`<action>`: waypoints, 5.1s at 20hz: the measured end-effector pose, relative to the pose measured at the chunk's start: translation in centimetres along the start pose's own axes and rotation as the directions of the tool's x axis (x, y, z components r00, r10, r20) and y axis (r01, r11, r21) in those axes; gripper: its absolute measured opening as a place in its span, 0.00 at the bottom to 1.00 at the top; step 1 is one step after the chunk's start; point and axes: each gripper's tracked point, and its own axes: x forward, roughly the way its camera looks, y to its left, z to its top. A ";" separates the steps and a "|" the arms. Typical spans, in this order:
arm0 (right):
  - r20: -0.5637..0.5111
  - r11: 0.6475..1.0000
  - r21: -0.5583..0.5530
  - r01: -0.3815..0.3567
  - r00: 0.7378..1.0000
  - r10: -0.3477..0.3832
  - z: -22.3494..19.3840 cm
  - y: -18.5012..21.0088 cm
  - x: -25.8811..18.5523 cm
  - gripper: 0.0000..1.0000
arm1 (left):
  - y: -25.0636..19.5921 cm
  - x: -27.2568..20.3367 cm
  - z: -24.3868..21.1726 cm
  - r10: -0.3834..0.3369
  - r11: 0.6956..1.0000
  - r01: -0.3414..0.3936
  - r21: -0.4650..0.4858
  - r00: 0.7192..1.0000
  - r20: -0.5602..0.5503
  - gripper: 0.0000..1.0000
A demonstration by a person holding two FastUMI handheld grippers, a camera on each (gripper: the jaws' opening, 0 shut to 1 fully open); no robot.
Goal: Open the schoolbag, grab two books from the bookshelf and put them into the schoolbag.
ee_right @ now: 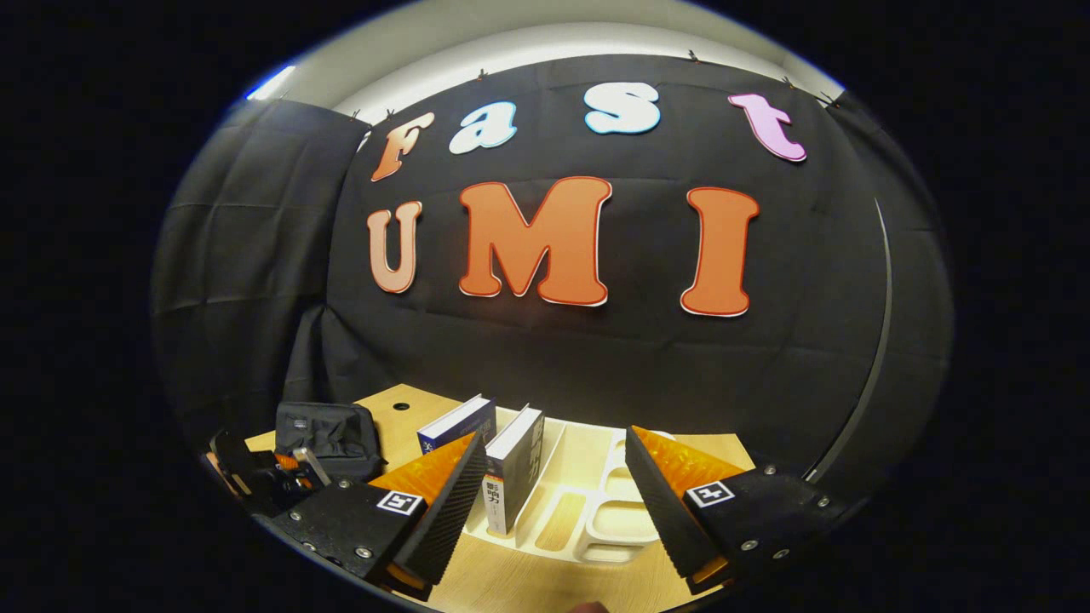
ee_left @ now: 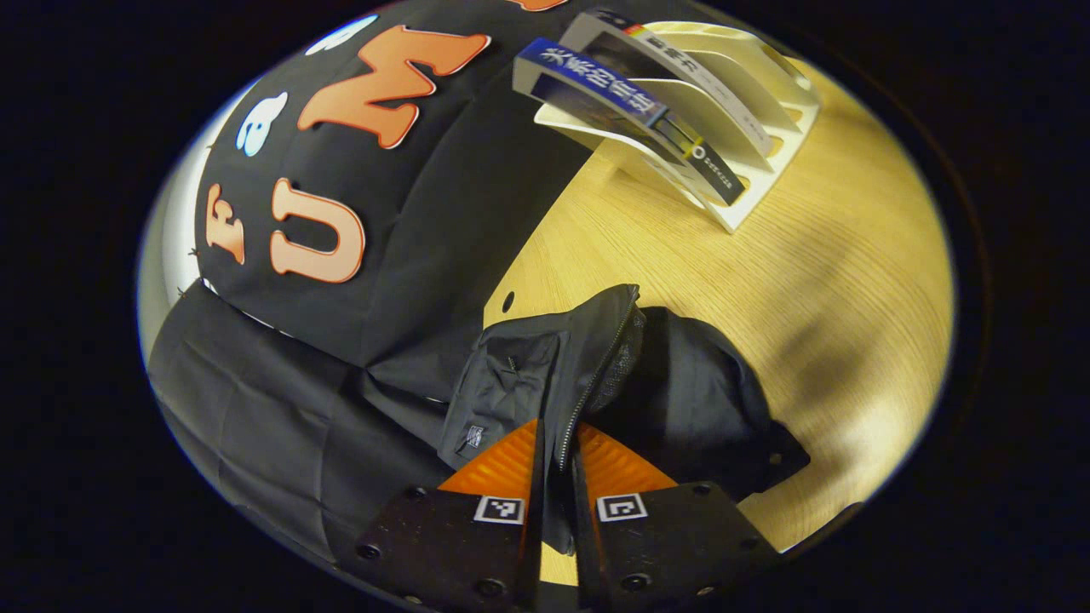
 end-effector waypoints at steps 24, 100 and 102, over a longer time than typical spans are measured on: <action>-0.655 0.972 0.194 0.131 0.755 0.029 1.3 16.9 10.6 0.97 | 18.4 1.6 2.0 -0.726 0.684 0.728 0.051 0.673 0.139 0.04; -0.519 0.464 0.836 0.293 0.696 0.496 -20.3 39.7 10.0 0.38 | 12.0 -1.8 5.3 -0.770 0.561 0.803 -0.200 0.595 0.228 0.03; -0.597 0.551 0.777 0.305 0.634 0.491 -21.1 38.9 9.1 0.56 | 12.5 -1.2 5.0 -0.759 0.565 0.793 -0.228 0.608 0.232 0.03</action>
